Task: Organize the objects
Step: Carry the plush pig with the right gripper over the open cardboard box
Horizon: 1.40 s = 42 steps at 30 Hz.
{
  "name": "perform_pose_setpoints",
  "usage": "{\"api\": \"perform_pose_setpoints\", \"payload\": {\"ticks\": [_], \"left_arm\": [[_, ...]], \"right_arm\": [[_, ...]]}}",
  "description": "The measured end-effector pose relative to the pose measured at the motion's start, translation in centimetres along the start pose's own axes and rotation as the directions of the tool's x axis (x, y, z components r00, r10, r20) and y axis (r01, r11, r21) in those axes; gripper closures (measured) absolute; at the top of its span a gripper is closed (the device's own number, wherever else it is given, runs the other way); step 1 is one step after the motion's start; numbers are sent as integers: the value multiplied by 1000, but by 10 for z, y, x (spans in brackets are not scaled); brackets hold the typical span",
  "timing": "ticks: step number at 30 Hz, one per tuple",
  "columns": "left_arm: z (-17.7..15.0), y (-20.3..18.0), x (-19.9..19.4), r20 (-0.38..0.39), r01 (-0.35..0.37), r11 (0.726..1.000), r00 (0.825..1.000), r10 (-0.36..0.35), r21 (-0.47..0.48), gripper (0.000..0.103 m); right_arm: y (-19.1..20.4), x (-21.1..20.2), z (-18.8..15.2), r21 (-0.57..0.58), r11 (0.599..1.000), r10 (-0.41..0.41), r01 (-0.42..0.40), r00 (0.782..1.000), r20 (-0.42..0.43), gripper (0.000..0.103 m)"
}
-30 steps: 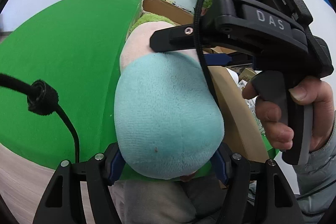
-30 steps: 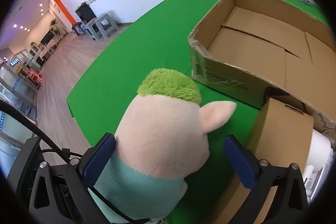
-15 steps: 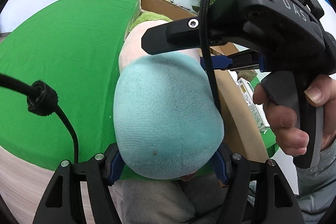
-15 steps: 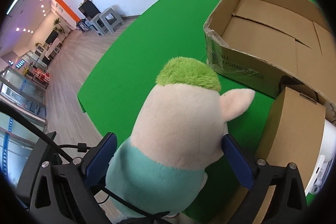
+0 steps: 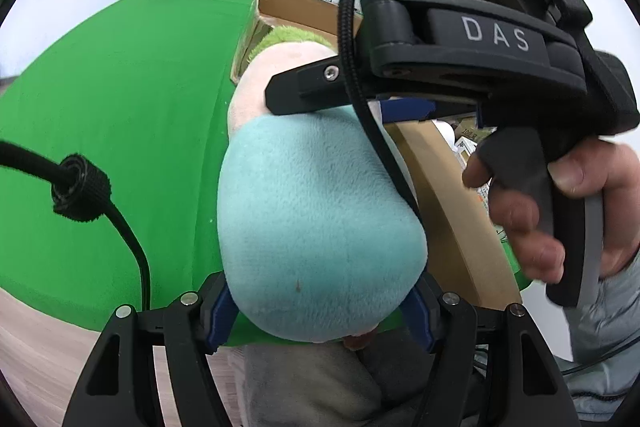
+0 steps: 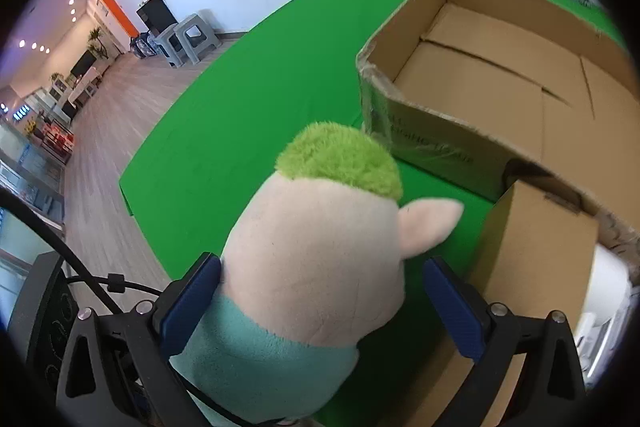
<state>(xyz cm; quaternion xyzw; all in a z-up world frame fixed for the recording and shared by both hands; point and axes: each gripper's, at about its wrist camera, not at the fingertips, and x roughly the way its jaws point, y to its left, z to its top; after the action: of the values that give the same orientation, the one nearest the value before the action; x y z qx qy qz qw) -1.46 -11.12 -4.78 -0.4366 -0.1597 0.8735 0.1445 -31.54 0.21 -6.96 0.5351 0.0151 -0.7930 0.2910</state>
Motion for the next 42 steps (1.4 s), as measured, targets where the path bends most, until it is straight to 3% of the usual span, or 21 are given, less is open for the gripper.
{"api": "perform_pose_setpoints", "payload": {"ticks": [4, 10, 17, 22, 27, 33, 42], "left_arm": [[-1, 1, -3, 1, 7, 1000, 1000, -7, 0, 37], [-1, 0, -4, 2, 19, 1000, 1000, -19, -8, 36], [1, -10, -5, 4, 3, 1000, 1000, -3, 2, 36], [2, -21, -9, 23, -16, 1000, 1000, 16, -2, 38], [6, -42, -22, 61, -60, 998, 996, 58, 29, 39], [31, -75, -45, 188, -61, 994, 981, 44, 86, 39], [70, -133, -56, 318, -13, 983, 947, -46, 183, 39]], "right_arm": [[5, 8, -1, 27, 1000, 3, -4, 1000, 5, 3], [21, 9, -2, 35, 996, -85, 84, 996, 28, 2], [18, 13, 2, 52, 994, -93, 91, 995, 42, 3], [28, 10, 2, 2, 994, -112, 112, 990, 83, 23], [30, -5, 0, -2, 995, -94, 95, 985, 145, 28], [40, -56, 8, -41, 987, -135, 154, 944, 301, 28], [25, -110, 16, -36, 966, -215, 257, 869, 446, 28]]}}
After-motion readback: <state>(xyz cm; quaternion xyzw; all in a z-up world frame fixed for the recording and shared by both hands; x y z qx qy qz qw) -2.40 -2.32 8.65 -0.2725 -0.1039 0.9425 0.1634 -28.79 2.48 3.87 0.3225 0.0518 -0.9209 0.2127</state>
